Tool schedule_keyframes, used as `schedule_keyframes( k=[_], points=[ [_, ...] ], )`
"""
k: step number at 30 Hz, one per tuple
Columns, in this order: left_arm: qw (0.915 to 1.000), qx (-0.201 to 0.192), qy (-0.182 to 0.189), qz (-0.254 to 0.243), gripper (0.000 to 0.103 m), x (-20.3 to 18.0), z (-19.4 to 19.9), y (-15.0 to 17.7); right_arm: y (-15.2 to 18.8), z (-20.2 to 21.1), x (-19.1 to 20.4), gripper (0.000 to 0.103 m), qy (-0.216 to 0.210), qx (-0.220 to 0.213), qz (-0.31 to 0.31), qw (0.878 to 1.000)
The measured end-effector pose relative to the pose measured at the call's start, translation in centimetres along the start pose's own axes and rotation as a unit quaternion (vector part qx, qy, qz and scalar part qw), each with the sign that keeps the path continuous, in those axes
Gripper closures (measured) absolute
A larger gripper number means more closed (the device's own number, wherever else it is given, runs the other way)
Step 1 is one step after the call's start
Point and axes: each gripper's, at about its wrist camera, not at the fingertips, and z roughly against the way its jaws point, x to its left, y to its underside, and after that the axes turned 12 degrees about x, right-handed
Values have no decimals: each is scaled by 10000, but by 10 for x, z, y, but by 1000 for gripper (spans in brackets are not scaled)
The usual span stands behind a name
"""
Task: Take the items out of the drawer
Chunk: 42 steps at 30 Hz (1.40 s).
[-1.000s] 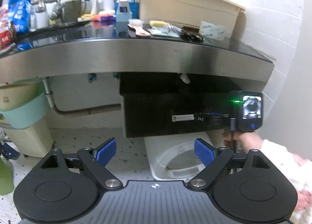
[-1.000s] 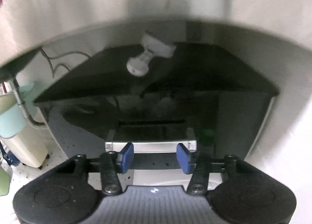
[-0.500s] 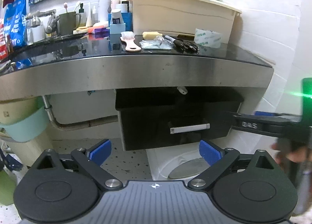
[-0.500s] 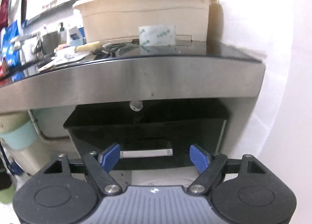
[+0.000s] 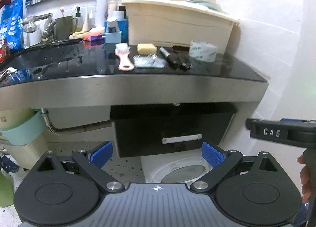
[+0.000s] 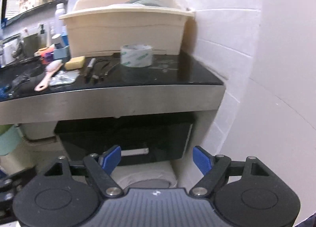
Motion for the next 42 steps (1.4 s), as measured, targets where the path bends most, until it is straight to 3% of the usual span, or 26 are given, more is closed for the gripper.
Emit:
schedule_keyframes(
  k=[4,6,12,18,24,28,34,38,42],
  points=[
    [9999,-43,49,-92,5,-7,11,-7,-9,19,-6,23,-414,166,70,9990],
    [9998,-102,61,-147,5,-11,18,-9,-10,30,-4,23,-421,203,123,9988],
    [9998,-116,-93,-155,2,-22,34,-14,-11,58,2,24,-156,134,173,9996],
    [9993,-98,-344,-92,2,-26,45,-22,-12,66,-2,23,-201,191,141,9995],
    [9992,-125,-381,-35,2,-24,55,-31,-13,76,2,23,174,44,301,9994],
    [9979,-301,-482,-300,2,-29,64,-34,-12,88,2,23,313,-245,322,9987],
    [9949,-717,-589,-406,2,-38,82,-32,-16,100,-7,23,-102,-177,157,9997],
    [9971,-526,-483,-256,2,-35,87,-40,-17,105,-11,23,-83,-201,41,9998],
    [9976,-266,-616,-191,2,-35,86,-46,-14,111,-9,23,-30,-270,94,9996]
  ],
)
